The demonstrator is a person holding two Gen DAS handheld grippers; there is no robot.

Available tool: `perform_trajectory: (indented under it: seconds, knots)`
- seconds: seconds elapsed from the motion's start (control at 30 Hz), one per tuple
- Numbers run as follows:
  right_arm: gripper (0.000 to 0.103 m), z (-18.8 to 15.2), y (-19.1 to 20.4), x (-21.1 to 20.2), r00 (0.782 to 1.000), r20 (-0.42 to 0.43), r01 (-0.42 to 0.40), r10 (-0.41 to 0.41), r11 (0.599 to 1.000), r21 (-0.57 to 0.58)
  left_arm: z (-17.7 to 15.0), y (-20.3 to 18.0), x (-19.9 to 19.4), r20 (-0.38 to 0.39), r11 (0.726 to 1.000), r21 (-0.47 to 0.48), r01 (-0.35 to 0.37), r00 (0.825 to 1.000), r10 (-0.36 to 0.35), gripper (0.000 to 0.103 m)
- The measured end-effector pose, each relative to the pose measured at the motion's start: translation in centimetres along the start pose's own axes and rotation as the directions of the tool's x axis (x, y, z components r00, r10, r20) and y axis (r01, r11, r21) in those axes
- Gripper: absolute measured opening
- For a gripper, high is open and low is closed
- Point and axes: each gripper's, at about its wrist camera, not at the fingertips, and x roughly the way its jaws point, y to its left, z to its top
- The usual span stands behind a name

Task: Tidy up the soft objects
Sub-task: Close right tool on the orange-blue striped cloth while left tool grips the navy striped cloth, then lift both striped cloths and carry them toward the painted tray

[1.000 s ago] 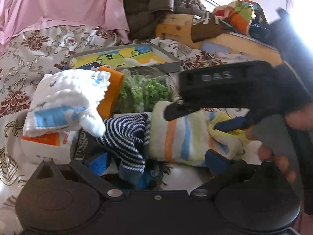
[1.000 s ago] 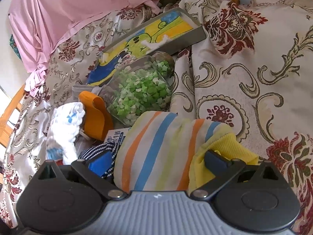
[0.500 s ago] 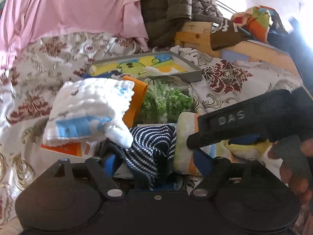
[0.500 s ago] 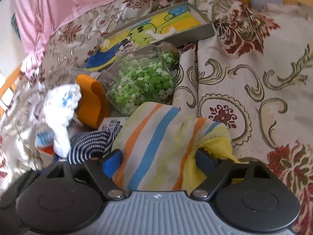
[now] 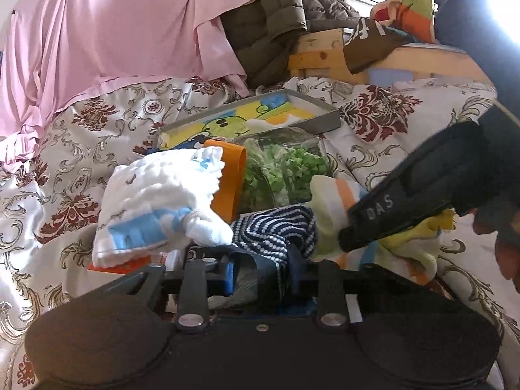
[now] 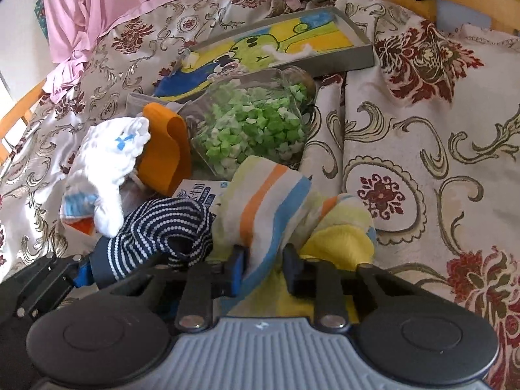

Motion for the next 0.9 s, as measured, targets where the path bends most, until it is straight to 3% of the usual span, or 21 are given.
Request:
perform_trajectory:
  seconds: [0.1,0.27,0.63,0.8,0.9]
  knots:
    - [0.018,0.0,0.0,-0.3,1.0,0.014,0.001,-0.001,1.0,0.002,0.0,-0.5,-0.4,0.023,0.999,0.035,-0.009,1.0,0.008,0.027]
    - [0.018,0.0,-0.3,-0.4,1.0,0.013,-0.005,0.005,1.0,0.017,-0.5,-2.3,-1.2,0.062,0.987,0.157,-0.031,0.998,0.021,0.027]
    - [0.015,0.3,-1.2,-1.2,0.999,0.049,-0.016,0.013,0.998,0.062,-1.1,-3.8,-2.2,0.146,0.96,0.277,-0.045,0.989,0.004,0.024]
    - [0.011,0.5,-1.2,-1.6,0.996,0.084,0.018,-0.022,0.999,0.051,-1.4,-4.4,-2.9,0.2,0.941,0.334,-0.048,0.98,-0.02,0.022]
    - [0.011,0.6,-1.6,-2.0,0.994,0.108,0.027,-0.034,0.997,0.07,-1.6,-4.7,-3.5,0.25,0.931,0.359,-0.064,0.968,-0.03,0.014]
